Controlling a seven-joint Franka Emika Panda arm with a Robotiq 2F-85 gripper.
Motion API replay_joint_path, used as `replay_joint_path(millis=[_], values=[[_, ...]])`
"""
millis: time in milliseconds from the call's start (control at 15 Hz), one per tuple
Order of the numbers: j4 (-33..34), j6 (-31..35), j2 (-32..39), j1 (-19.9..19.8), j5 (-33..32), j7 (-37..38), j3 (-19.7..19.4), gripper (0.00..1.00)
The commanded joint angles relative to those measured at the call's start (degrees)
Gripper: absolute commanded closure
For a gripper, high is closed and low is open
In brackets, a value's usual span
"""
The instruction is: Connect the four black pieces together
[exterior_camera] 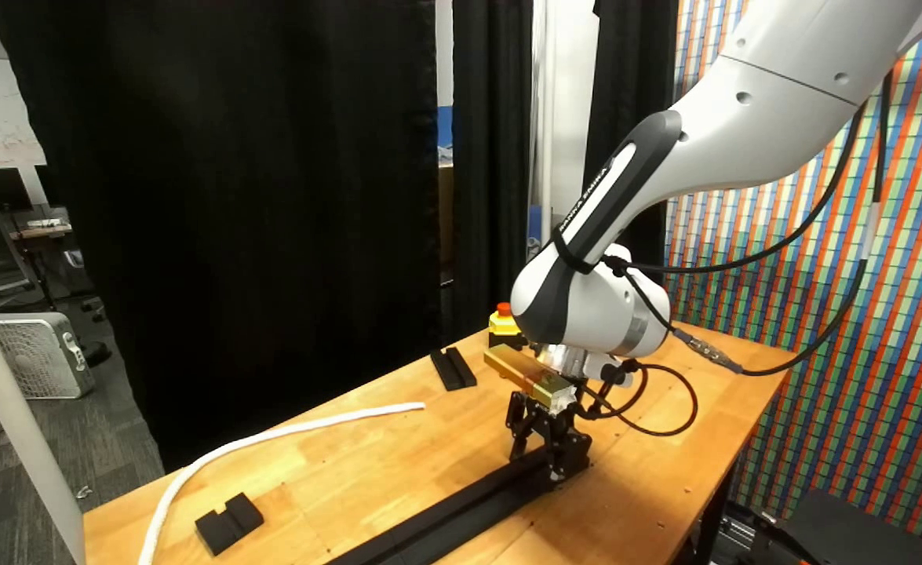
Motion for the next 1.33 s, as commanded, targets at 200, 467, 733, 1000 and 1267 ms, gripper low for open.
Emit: replay_joint_path(millis=[200, 467, 733, 1000, 1267], values=[[1.7, -0.5, -0.1, 0.6, 0.8, -1.4, 0.6, 0.51], [2.2, -0.6, 0.1, 0.6, 2.0, -1.9, 0.9, 0.06], [2.4, -0.3, 0.1, 0.8, 3.0, -2.0, 1.4, 0.00], [2.4, 0.1, 0.0, 1.0, 3.2, -2.0, 1.6, 0.00], [-0.5, -4.0, -6.1, 1.1, -10.6, 2.6, -1.4, 0.00]])
